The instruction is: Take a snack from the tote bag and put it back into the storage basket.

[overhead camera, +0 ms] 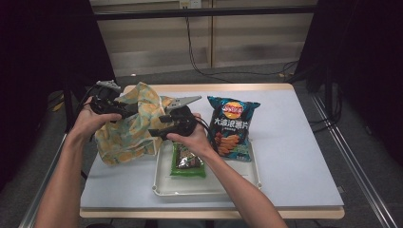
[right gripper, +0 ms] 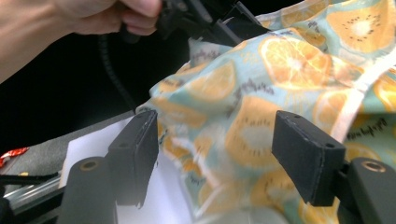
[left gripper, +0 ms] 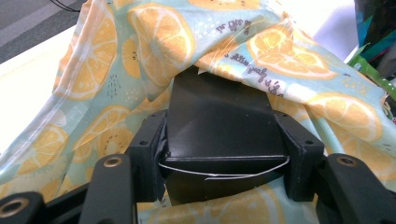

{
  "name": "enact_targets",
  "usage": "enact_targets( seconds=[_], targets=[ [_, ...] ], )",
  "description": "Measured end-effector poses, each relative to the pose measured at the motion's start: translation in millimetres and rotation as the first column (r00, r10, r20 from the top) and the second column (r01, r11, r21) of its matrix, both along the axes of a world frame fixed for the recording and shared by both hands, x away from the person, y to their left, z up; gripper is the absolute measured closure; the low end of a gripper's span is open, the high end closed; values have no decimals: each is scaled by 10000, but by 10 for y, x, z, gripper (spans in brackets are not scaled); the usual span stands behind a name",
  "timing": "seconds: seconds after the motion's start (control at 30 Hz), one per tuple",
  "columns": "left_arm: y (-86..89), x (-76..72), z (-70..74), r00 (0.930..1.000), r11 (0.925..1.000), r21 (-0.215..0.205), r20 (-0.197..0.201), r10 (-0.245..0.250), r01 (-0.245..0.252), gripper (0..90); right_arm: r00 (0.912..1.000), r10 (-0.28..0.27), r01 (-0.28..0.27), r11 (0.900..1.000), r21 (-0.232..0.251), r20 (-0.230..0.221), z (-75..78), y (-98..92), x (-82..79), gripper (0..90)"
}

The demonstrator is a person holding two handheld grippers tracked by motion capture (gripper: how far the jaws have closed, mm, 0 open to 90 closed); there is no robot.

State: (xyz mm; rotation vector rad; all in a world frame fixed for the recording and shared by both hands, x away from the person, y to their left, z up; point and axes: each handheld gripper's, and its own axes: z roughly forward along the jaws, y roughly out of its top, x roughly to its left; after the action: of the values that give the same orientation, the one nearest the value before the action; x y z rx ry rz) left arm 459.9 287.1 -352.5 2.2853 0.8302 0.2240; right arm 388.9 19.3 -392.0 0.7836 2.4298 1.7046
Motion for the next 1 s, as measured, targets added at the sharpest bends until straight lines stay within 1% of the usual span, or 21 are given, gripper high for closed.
enact_targets(
  seconds=[0.07, 0.1, 0.17, 0.27, 0.3, 0.33, 0.37, 0.43, 0.5, 0.53, 0.57, 0.6, 0.63, 0.73, 0.77, 0.8, 0.83, 0.87, 0.9, 0.93, 1.0],
  targets=[
    [-6, -3, -1, 10000, 10000, 19, 29, 17, -17, 433, 10000, -50, 50, 10000, -37, -23, -8, 32, 25, 313],
    [-11, -7, -2, 10000, 10000, 12, -8, -4, 4, 433, 9997, -179, 178, 9998, -76, -138, -26, 91, 75, 303],
    [-24, -16, -4, 9999, 10000, -59, -101, -12, 11, 433, 9994, -288, 285, 9995, -166, -186, -48, 148, 118, 301],
    [-29, -16, 7, 9999, 9999, -93, -123, -53, 52, 433, 9993, -279, 275, 9994, -204, -239, -68, 210, 150, 302],
    [-34, -15, 20, 9999, 9998, -165, -97, -87, 86, 433, 9990, -390, 383, 9988, -312, -205, -77, 260, 163, 336],
    [-34, -15, 20, 9999, 9998, -165, -97, -87, 86, 433, 9990, -390, 383, 9988, -312, -205, -77, 260, 163, 336],
    [-39, -21, 28, 9998, 9996, -279, -187, -74, 69, 433, 9984, -547, 541, 9978, -390, -144, -83, 291, 167, 383],
    [-39, -21, 34, 9998, 9996, -263, -169, -137, 132, 433, 9977, -656, 650, 9972, -374, -147, -98, 302, 185, 466],
    [-43, -24, 44, 9997, 9994, -321, -197, -142, 136, 433, 9968, -749, 738, 9966, -377, -272, -115, 302, 207, 583],
    [-42, -24, 46, 9997, 9993, -335, -202, -157, 150, 433, 9966, -773, 762, 9963, -395, -280, -125, 301, 219, 677],
    [-42, -24, 46, 9997, 9993, -335, -202, -157, 150, 433, 9966, -773, 762, 9963, -395, -280, -125, 301, 219, 677],
    [-40, -23, 50, 9997, 9993, -343, -184, -157, 151, 433, 9969, -709, 698, 9970, -325, -346, -132, 296, 227, 753],
    [-38, -19, 59, 9998, 9994, -300, -123, -158, 155, 433, 9975, -576, 569, 9982, -195, -399, -140, 290, 235, 900],
    [-33, -6, 84, 9997, 9995, -240, -157, -184, 181, 433, 9981, -471, 459, 9985, -309, -399, -138, 296, 222, 900],
    [-31, 0, 99, 9998, 9998, -176, -140, -102, 100, 433, 9985, -435, 422, 9984, -383, -318, -143, 300, 217, 900],
    [-21, 8, 121, 9998, 9999, -87, -145, -132, 131, 433, 9986, -400, 384, 9983, -449, -351, -147, 302, 212, 900],
    [-20, 5, 136, 9998, 9998, -207, -179, -33, 30, 433, 9986, -336, 317, 9984, -475, -402, -158, 306, 212, 900],
    [-20, 5, 136, 9998, 9998, -207, -179, -33, 30, 433, 9986, -336, 317, 9984, -475, -402, -158, 306, 212, 900],
    [9, 8, 181, 9999, 9998, -172, -104, -92, 90, 433, 9987, -301, 274, 9975, -652, -414, -180, 302, 206, 900],
    [15, 2, 196, 9999, 9997, -240, -144, -10, 7, 433, 9988, -246, 218, 9976, -658, -420, -193, 295, 208, 900],
    [26, 2, 215, 9999, 9998, -204, -155, 36, -39, 433, 9986, -261, 227, 9971, -733, -455, -204, 286, 206, 900]
  ],
)
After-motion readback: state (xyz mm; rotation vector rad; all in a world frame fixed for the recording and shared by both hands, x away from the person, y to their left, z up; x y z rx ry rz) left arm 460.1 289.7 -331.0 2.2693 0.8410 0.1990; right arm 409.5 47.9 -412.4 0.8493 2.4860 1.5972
